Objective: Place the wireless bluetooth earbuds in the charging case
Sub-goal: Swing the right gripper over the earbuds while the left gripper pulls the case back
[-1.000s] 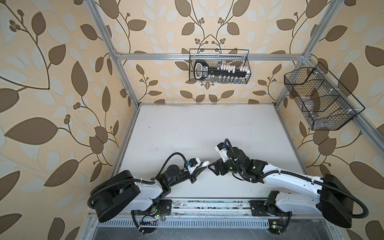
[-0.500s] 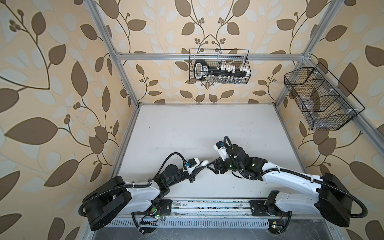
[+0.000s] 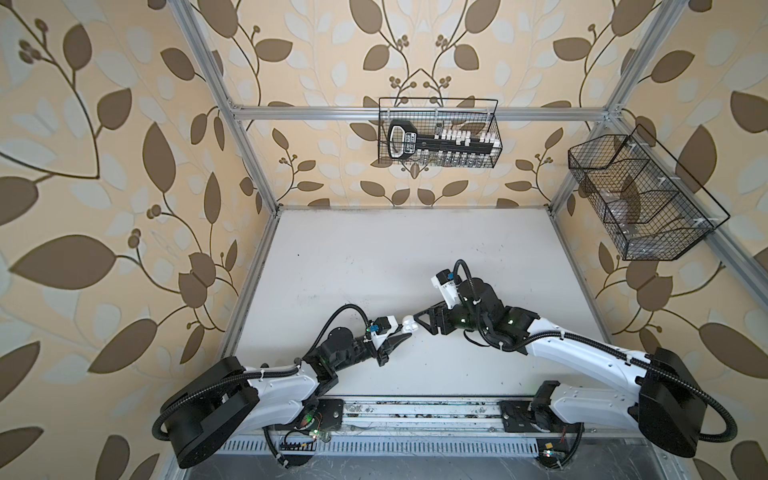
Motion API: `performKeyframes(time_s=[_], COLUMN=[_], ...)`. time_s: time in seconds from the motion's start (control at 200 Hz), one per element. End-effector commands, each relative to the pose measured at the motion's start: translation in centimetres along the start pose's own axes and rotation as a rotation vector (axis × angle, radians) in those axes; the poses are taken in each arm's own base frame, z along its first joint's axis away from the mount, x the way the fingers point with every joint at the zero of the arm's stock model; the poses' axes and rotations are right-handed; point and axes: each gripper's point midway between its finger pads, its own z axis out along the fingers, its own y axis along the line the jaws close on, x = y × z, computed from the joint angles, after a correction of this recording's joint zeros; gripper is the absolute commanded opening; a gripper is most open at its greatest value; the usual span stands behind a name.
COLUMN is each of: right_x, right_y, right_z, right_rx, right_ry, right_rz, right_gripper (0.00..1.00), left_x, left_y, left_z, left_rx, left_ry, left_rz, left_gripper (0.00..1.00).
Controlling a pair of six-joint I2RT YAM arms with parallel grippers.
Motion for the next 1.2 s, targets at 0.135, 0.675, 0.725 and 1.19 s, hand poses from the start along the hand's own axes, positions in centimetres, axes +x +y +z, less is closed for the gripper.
performKeyframes(time_s=[0.135, 0.675, 0.725, 1.19], right_x=[-2.3, 5.2, 6.0, 9.7], right_y=[0.7, -1.8, -1.2, 3.0], right_z=[-0.9, 1.6, 2.4, 6.9], right_rx=[-0.003, 0.215, 0.214, 0.227], right_ry=[-0.069, 0.096, 0.115, 0.201], right_rz=[-0.017, 0.001, 0.000, 0.049], right_gripper=[0.78, 0.67, 0.64, 0.44], left_x=[-1.9, -2.2, -2.2, -1.6], left_y=[-0.7, 5.2, 5.5, 8.6], left_z=[-0.3, -4.0, -4.2, -5.7], left_rx=[0.053, -0.358, -0.377, -0.581], left_ry=[-0.083, -0.125, -0.124, -0.100], left_rz=[0.010, 0.012, 0.012, -0.007], left_gripper=[0.00, 0.00, 0.00, 0.00])
